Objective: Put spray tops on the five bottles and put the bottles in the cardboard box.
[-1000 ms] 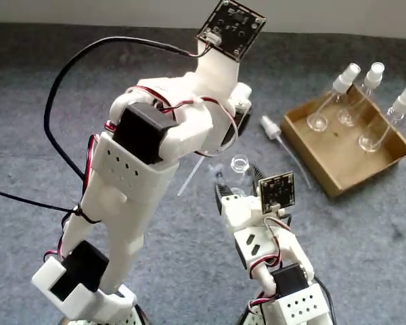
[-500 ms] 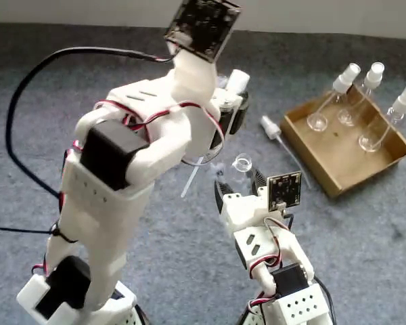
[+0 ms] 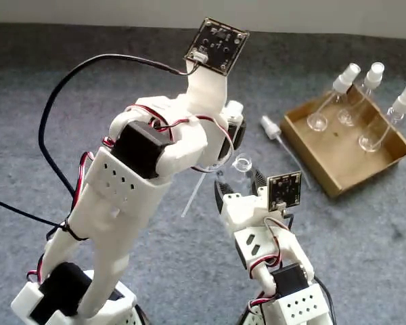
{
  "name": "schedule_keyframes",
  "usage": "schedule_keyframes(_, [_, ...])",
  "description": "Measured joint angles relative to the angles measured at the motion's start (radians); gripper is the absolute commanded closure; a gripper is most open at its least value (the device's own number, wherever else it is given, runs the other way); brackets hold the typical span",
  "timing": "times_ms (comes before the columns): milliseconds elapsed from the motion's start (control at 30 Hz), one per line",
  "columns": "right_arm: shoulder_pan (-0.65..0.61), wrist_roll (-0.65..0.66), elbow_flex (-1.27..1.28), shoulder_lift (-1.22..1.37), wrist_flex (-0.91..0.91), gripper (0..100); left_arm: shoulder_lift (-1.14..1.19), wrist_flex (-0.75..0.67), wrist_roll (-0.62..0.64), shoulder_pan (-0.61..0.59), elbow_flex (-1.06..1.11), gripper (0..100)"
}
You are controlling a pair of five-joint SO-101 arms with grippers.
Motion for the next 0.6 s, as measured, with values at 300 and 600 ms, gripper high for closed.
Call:
schedule_keyframes(300, [0.000, 0.000, 0.000, 0.000, 0.000, 86.4, -0.129, -0.005, 0.000, 0.000, 0.149, 100])
schedule_keyframes(600, [0.000, 0.000, 0.000, 0.000, 0.000, 86.4, -0.410, -0.410, 0.000, 0.000, 0.559, 100])
